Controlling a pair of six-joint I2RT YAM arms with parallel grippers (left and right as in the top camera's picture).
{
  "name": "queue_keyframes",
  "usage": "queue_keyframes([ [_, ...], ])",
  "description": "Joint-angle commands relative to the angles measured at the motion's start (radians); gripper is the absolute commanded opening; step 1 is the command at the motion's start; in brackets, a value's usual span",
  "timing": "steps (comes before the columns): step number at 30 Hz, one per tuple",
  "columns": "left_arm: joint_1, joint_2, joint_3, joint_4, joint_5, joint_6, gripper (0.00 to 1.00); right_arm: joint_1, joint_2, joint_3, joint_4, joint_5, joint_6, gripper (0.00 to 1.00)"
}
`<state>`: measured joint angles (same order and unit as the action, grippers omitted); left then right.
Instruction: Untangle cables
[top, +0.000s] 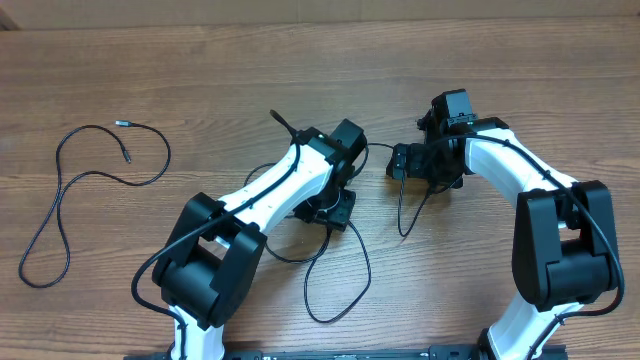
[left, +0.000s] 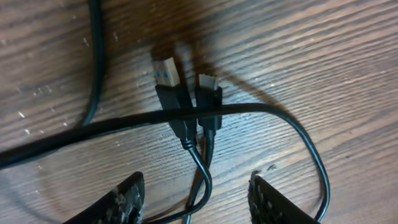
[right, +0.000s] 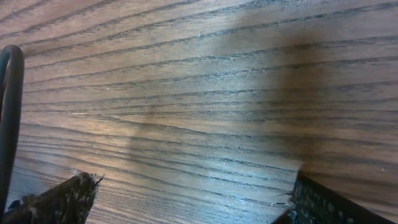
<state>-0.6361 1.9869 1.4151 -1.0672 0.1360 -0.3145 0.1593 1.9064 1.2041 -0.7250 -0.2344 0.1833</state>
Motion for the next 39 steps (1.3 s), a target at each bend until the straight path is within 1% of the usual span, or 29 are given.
queue_keyframes([
  [1,-0.014,-0.018,-0.026,0.012,-0.021,-0.063,0.53,-0.003,-0.016,-0.007,0.006,0.006,0.003,1.0],
  [7,-0.015,-0.017,-0.077,0.08,-0.035,-0.134,0.49,-0.003,-0.015,-0.007,0.006,0.006,0.003,1.0],
  [11,-0.024,-0.017,-0.114,0.129,-0.035,-0.146,0.46,-0.003,-0.016,-0.007,0.006,0.006,0.003,1.0],
  [17,-0.04,-0.017,-0.124,0.153,-0.035,-0.166,0.46,-0.003,-0.016,-0.007,0.006,0.006,0.003,1.0],
  [19,-0.046,-0.017,-0.124,0.161,-0.035,-0.165,0.4,-0.003,-0.016,-0.007,0.006,0.006,0.003,1.0],
  [24,-0.061,-0.017,-0.124,0.18,-0.035,-0.156,0.18,-0.003,-0.015,-0.007,0.006,0.006,0.003,1.0],
  [29,-0.053,-0.018,-0.116,0.175,0.006,-0.074,0.04,-0.003,-0.015,-0.007,0.006,0.006,0.003,1.0],
  [37,0.008,-0.018,0.012,-0.015,0.01,0.103,0.04,-0.003,-0.016,-0.007,0.013,0.001,0.003,1.0],
  [39,0.026,-0.018,0.052,-0.05,0.011,0.135,0.04,-0.003,-0.016,-0.006,-0.011,-0.081,0.003,1.0],
])
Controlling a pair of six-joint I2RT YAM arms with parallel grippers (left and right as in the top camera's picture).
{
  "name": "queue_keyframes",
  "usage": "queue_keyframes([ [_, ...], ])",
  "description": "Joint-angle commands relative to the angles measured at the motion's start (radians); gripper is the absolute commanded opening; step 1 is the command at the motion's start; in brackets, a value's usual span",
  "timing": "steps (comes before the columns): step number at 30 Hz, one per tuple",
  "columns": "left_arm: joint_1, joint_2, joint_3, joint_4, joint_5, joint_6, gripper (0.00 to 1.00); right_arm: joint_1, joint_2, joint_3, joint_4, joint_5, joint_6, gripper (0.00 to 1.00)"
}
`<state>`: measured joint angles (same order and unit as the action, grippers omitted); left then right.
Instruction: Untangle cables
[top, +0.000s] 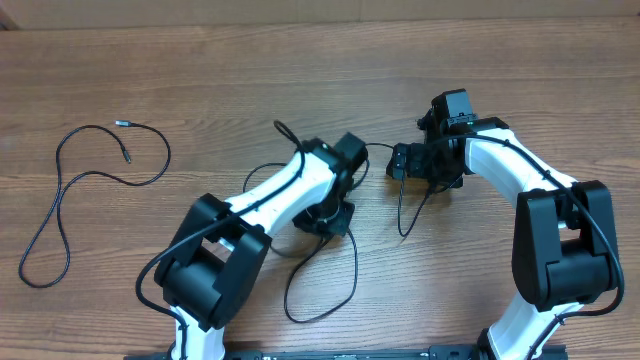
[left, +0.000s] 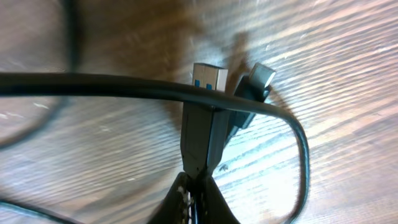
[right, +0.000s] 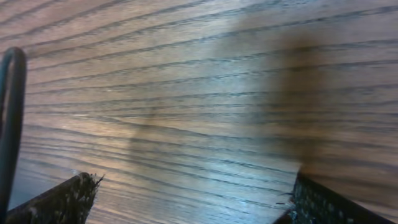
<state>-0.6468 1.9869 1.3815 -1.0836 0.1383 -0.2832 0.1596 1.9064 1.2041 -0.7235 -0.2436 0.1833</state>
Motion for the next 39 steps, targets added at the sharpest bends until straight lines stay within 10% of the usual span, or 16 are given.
queue_keyframes([
  [1,0.047,-0.018,0.111,-0.054,0.009,0.133,0.04,-0.003,-0.016,-0.006,-0.044,-0.122,0.003,1.0],
  [8,0.091,-0.018,0.198,-0.171,0.033,0.303,0.06,-0.003,-0.016,-0.006,-0.073,-0.357,-0.032,1.0],
  [20,0.057,-0.018,0.041,-0.016,0.09,0.328,0.44,-0.003,-0.016,-0.006,-0.083,-0.335,-0.031,1.0],
  [34,0.057,-0.018,-0.103,0.237,-0.017,0.33,0.43,-0.003,-0.016,-0.006,-0.083,-0.335,-0.031,1.0],
  [39,0.057,-0.018,-0.11,0.25,-0.014,0.332,0.18,-0.003,-0.016,-0.006,-0.082,-0.335,-0.031,1.0],
])
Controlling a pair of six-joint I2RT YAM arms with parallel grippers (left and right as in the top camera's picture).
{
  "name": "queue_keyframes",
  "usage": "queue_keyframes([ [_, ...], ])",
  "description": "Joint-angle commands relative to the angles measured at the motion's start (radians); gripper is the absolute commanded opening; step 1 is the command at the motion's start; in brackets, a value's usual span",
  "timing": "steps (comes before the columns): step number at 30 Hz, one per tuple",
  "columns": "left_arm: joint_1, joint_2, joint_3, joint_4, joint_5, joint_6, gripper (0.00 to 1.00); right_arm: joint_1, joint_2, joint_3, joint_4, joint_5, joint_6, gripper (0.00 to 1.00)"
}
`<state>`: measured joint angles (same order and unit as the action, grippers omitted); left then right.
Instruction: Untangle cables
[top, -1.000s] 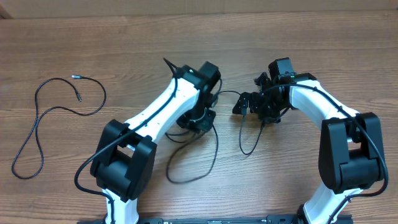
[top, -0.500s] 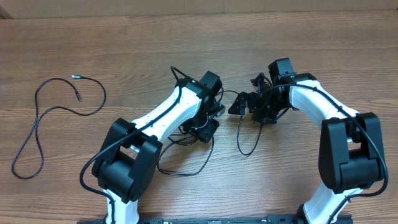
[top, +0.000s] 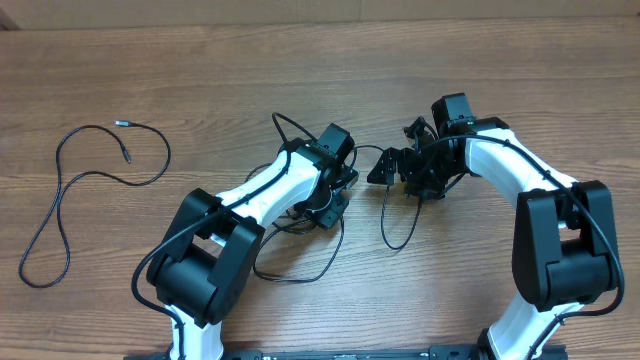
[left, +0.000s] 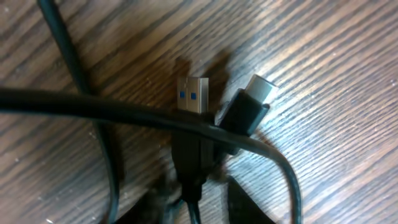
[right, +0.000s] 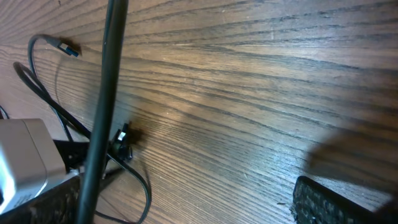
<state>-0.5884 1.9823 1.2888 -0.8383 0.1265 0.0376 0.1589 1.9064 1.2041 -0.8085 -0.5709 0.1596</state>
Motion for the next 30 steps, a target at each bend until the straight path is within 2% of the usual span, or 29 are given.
queue_keyframes([
  [1,-0.002,-0.013,-0.018,0.006,-0.002,0.012,0.09,-0.002,-0.016,-0.006,0.003,-0.008,-0.008,1.0],
  [2,-0.002,-0.013,-0.018,0.006,-0.002,0.012,0.04,-0.002,-0.016,-0.006,0.002,-0.008,-0.008,1.0],
  [6,-0.001,-0.014,-0.013,-0.014,0.006,0.07,0.04,-0.002,-0.016,-0.006,-0.002,-0.089,-0.021,1.0],
  [10,0.001,-0.016,0.039,-0.102,0.005,0.098,0.04,-0.002,-0.016,-0.006,-0.028,-0.402,-0.272,1.0],
  [12,0.002,-0.016,0.077,-0.149,0.005,0.114,0.04,-0.002,-0.016,-0.006,-0.031,-0.488,-0.315,1.0],
  [17,0.002,-0.016,0.179,-0.246,0.005,0.143,0.04,-0.001,-0.016,-0.006,-0.036,-0.497,-0.23,1.0],
  [22,0.015,-0.016,0.259,-0.316,0.004,0.158,0.04,-0.001,-0.016,-0.006,-0.027,-0.45,-0.097,0.7],
  [26,0.041,-0.016,0.272,-0.341,0.021,0.158,0.04,-0.001,-0.016,-0.006,-0.029,-0.252,0.058,0.6],
  [27,0.054,-0.015,0.271,-0.355,0.064,0.161,0.04,0.003,-0.016,-0.007,-0.034,-0.179,0.108,0.6],
  [30,0.071,-0.015,0.268,-0.369,0.157,0.17,0.07,0.015,-0.016,-0.007,-0.035,-0.117,0.155,0.59],
])
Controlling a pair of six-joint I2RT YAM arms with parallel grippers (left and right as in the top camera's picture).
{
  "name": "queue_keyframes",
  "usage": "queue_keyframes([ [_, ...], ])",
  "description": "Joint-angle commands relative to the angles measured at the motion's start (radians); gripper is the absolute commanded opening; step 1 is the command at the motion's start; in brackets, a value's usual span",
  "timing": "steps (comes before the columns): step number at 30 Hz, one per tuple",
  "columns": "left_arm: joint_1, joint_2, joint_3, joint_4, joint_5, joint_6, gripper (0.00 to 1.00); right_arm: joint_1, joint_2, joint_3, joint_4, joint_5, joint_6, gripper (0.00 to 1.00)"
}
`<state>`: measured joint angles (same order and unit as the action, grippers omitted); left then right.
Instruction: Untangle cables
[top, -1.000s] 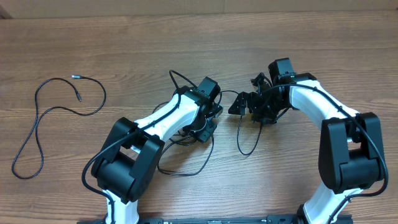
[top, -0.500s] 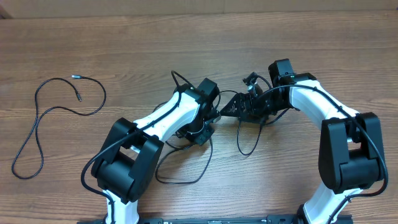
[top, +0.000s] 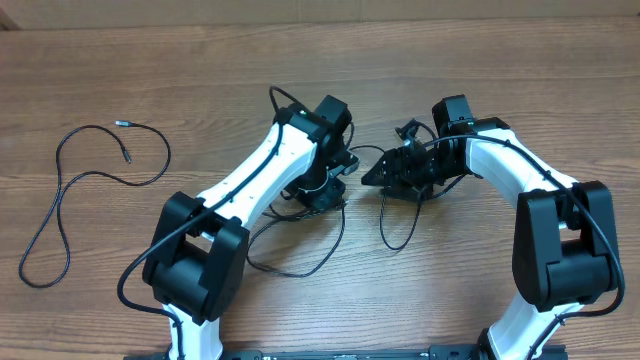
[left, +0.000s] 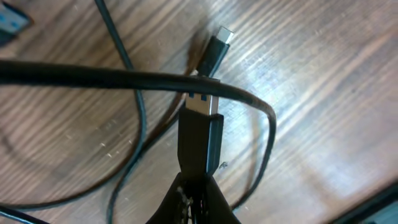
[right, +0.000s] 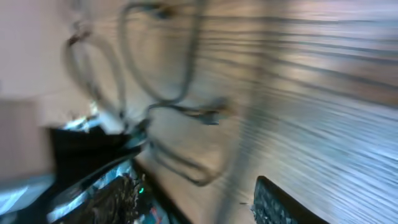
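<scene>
Black cables lie tangled mid-table, with a loop (top: 300, 262) trailing toward the front. My left gripper (top: 322, 192) is shut on a USB-A plug (left: 200, 134), holding it off the wood; its fingertips (left: 198, 186) pinch the plug's rear. A thick black cable (left: 112, 78) crosses over the plug's tip. A USB-C plug (left: 216, 51) lies on the table beyond. My right gripper (top: 380, 174) is open just right of the tangle, and its view is motion-blurred. Its wide-apart fingers (right: 283, 202) have a blurred cable (right: 239, 155) passing between them. A cable loop (top: 398, 225) hangs below it.
A separate thin black cable (top: 95, 178) lies loose at the far left of the wooden table (top: 520, 70). The two arms' wrists are close together over the middle of the table.
The left fingers, slightly apart around the plug's cable, are now shut on the USB-A plug, farther back and off the wood. My right wrist has turned; its view is blurred.
The left gripper was open over the two plugs, under a crossing cable. Then it was shut on the USB-A plug, then looser around its cable, and is now shut on it again. The front cable loop shifted leftward. My right gripper stayed open, first low over wood, now raised.
</scene>
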<state>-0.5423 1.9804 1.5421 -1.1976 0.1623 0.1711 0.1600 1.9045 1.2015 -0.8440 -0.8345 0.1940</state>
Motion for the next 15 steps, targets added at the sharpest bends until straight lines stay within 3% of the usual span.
queue_keyframes([
  [1,0.027,-0.013,0.011,-0.01,0.146,0.048,0.13,0.019,-0.014,-0.005,0.001,0.154,0.128,0.58],
  [8,0.028,-0.012,-0.049,0.06,0.142,0.062,0.35,0.079,-0.013,-0.005,0.005,0.239,0.213,0.33],
  [12,0.041,-0.011,-0.075,0.088,0.142,0.046,0.32,0.137,-0.013,-0.005,0.013,0.257,0.253,0.07],
  [15,0.08,-0.011,-0.076,0.08,0.142,-0.014,0.29,0.172,-0.013,-0.005,0.018,0.257,0.308,0.04],
])
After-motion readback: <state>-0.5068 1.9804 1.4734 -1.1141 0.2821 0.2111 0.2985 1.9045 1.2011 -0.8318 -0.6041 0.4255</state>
